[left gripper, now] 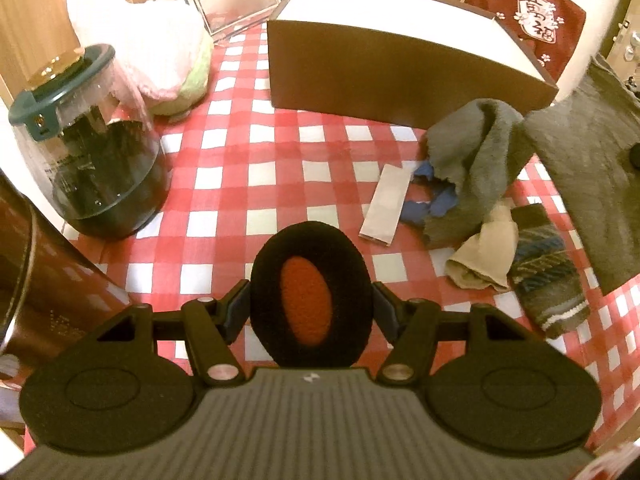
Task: Organize soft objects
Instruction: 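Lift and carry the pad and cloth stack over the brown box with both tools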
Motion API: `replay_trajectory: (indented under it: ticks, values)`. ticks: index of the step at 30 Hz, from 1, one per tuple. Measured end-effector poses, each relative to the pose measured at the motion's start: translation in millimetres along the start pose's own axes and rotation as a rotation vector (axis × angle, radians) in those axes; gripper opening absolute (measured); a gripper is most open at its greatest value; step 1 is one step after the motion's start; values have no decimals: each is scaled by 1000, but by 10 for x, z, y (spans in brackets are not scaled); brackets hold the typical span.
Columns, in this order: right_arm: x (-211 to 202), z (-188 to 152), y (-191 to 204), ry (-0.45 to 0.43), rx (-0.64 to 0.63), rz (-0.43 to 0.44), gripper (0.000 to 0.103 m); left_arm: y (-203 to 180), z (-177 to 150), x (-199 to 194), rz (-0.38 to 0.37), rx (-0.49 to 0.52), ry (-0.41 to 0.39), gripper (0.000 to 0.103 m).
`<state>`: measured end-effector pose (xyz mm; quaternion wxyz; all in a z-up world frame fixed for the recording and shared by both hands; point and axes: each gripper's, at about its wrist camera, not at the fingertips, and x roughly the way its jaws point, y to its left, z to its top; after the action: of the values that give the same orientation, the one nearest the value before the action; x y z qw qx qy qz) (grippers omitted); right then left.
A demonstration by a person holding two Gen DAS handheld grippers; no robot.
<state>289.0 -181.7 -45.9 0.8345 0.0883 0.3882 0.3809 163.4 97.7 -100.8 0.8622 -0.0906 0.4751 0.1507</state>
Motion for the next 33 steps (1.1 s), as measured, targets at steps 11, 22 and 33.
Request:
replay_trajectory:
  ticks: [11,22,33]
  values:
    - [-358,26,-235,-47,46,-58,6,-120,155,-189,-9,20,-32,62]
    - [-329,244,-278,-79,73,10,6,-283,548,-334,-18,56,-111,62]
    - [51,737,-205,-106,113,108,6,-417,1215,-267,-17,83,-179,62]
